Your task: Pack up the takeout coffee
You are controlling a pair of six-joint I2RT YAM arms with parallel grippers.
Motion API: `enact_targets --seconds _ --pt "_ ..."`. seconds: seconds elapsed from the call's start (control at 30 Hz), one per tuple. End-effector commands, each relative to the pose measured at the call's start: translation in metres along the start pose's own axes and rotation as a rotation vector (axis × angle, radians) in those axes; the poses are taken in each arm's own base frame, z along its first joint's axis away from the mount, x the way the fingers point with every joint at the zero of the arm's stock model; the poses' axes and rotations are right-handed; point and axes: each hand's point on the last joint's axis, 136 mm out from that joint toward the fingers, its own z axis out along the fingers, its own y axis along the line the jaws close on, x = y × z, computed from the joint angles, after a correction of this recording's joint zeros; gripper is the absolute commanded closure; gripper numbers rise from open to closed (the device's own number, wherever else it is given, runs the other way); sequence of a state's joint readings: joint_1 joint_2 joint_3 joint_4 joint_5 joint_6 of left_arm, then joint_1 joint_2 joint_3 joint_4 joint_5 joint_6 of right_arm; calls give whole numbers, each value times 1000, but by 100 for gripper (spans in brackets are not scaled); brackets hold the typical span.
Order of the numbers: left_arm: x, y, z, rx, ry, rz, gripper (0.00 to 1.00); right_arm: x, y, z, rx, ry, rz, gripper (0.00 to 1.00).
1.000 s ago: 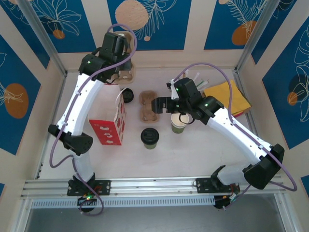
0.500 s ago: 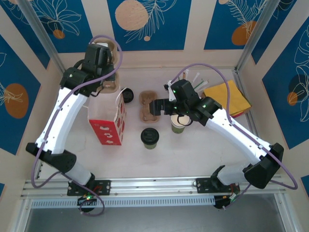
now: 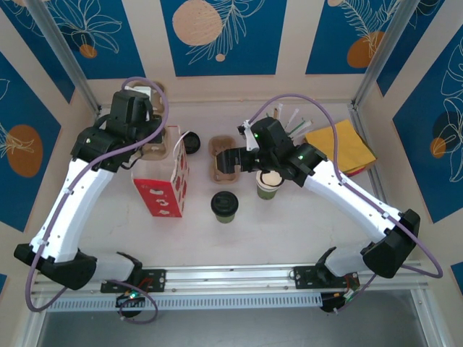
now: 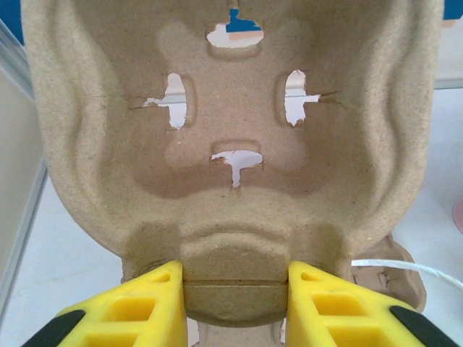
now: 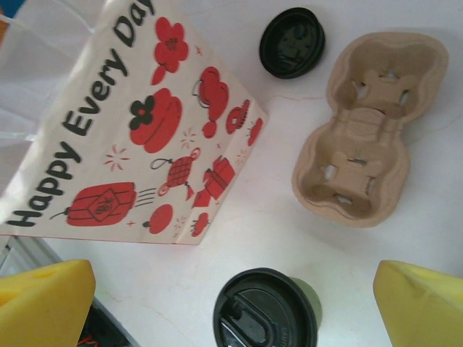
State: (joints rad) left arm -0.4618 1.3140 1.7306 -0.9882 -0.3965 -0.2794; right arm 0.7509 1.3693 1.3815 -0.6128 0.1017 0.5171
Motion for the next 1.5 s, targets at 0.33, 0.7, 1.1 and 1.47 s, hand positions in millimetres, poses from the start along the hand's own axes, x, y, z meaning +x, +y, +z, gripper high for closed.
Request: enact_targets --seconds 0.33,0.7,1.1,1.47 --pt "48 -1 -2 46 161 -31 70 -5 30 -10 -117 -13 -63 1" --pt "73 -1 -1 53 244 -35 70 -5 30 -7 -117 -6 -71 1" --pt "60 -3 -3 55 220 -43 71 -2 28 -4 -109 4 -77 1" --pt "41 -2 14 4 174 -7 71 -1 25 -3 -97 8 -76 1"
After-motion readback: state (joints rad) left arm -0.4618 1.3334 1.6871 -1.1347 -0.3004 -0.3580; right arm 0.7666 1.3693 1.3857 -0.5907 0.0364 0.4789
